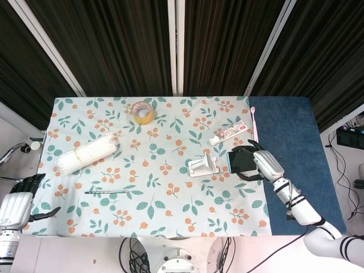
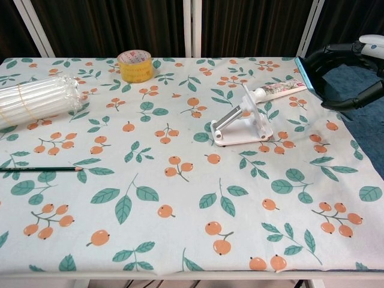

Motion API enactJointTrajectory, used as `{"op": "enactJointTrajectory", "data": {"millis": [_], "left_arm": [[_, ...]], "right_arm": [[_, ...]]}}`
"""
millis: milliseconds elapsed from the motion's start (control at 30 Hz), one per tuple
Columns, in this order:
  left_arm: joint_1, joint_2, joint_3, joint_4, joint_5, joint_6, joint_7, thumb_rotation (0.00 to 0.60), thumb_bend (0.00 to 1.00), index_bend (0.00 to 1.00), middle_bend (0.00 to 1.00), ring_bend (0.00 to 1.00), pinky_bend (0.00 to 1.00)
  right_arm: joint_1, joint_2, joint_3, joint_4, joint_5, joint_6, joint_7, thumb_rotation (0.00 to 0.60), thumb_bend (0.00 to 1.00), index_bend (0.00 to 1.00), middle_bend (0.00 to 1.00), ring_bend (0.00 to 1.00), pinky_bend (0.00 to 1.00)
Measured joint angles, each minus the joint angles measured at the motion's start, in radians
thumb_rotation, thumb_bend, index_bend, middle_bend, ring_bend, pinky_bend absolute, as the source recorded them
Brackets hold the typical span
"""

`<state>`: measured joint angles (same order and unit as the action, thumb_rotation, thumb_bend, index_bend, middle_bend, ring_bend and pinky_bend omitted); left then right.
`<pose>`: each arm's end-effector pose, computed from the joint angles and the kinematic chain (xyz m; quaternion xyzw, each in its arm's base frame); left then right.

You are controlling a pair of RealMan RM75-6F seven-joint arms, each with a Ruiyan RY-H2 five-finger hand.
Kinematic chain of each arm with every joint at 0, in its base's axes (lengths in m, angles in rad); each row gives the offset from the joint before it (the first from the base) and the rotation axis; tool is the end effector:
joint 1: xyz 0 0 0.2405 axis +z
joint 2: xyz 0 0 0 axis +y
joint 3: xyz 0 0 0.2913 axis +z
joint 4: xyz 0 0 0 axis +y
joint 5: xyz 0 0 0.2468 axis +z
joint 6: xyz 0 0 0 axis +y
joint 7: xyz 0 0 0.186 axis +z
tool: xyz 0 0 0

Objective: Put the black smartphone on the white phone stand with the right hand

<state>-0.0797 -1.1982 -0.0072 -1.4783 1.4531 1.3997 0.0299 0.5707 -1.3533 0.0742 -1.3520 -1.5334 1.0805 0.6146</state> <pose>-0.3990 0.2164 0.1085 -0.6151 -0.4106 -0.3164 0.5942 -0.2592 -0.3894 0.0156 0.6325 -0.5233 0.4898 0.2935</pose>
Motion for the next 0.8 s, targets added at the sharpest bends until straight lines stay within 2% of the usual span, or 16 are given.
{"op": "enactJointTrajectory", "data": {"millis": [200,467,800], "left_arm": [[0.001,-0.004,0.002,0.008,-0.003,-0.005,-0.008,0.327,0.06,0.1,0.11,0.13,0.22],[0.002,-0.021,0.007,0.032,0.002,-0.005,-0.025,0.322,0.06,0.1,0.11,0.13,0.22],[0.008,-0.023,0.011,0.052,-0.002,-0.009,-0.045,0.325,0.06,0.1,0.11,0.13,0.22]], "right_arm": [[0.013,-0.046,0.029,-0.024,0.015,0.007,0.112,0.6,0.29,0.55,0.34,0.29,0.0],[0.018,-0.158,0.066,-0.005,0.069,0.01,0.233,0.6,0.29,0.56,0.32,0.29,0.0],[0.02,-0.219,0.097,0.035,0.116,-0.008,0.297,0.6,0.29,0.56,0.31,0.29,0.0]]}}
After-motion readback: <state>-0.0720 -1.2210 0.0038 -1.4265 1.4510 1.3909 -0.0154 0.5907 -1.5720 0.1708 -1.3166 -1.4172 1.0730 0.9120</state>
